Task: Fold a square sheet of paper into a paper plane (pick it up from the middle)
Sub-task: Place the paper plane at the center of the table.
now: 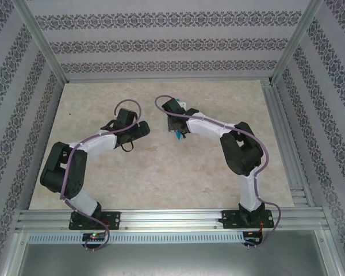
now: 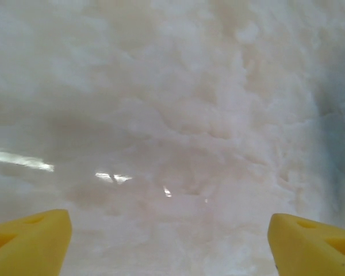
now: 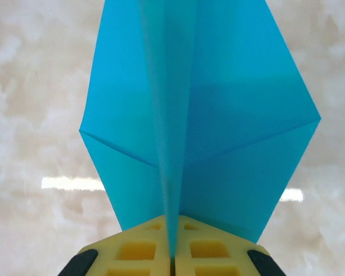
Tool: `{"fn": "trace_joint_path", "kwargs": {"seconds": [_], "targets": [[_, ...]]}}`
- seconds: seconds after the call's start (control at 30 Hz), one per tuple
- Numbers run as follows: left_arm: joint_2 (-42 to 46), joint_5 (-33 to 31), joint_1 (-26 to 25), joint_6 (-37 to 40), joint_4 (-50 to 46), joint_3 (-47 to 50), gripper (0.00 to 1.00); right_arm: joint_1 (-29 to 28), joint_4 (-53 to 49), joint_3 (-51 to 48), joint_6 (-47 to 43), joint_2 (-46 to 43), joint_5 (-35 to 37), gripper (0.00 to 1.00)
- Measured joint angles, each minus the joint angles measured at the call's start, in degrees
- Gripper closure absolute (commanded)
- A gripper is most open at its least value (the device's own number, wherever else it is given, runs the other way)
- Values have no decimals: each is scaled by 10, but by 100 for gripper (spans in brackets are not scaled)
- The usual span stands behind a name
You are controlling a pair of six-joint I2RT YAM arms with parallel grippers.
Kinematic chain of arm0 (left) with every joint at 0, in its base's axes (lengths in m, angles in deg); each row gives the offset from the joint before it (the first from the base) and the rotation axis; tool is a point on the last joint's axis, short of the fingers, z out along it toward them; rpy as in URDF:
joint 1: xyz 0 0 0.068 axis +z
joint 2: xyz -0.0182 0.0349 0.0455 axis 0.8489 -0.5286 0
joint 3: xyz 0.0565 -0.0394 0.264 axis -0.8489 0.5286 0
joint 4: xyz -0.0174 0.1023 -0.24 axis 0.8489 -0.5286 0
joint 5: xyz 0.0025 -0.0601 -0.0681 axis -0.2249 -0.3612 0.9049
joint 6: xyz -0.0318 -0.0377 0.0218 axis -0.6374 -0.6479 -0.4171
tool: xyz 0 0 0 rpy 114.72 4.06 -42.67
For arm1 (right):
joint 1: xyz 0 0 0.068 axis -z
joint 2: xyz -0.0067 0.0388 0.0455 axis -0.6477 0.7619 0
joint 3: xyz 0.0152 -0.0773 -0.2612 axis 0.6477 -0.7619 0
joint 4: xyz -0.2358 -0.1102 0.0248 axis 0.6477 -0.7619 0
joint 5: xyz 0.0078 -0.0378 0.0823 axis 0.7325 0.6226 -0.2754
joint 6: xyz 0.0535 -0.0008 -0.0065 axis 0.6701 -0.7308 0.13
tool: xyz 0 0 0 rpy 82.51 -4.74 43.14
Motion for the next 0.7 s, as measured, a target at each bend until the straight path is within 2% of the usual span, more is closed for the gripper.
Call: {"fn": "trace_joint_path", "kwargs": {"seconds": [0.17, 0.47, 0.7], "targets": [[20, -22, 5, 5, -17, 17, 0, 10, 0, 54, -12, 54, 1, 89], [26, -37, 7, 13, -27, 21, 0, 19, -7, 96, -18, 113, 2, 83], [27, -40, 7, 13, -28, 21, 0, 19, -24, 108, -27, 123, 2, 78]]}}
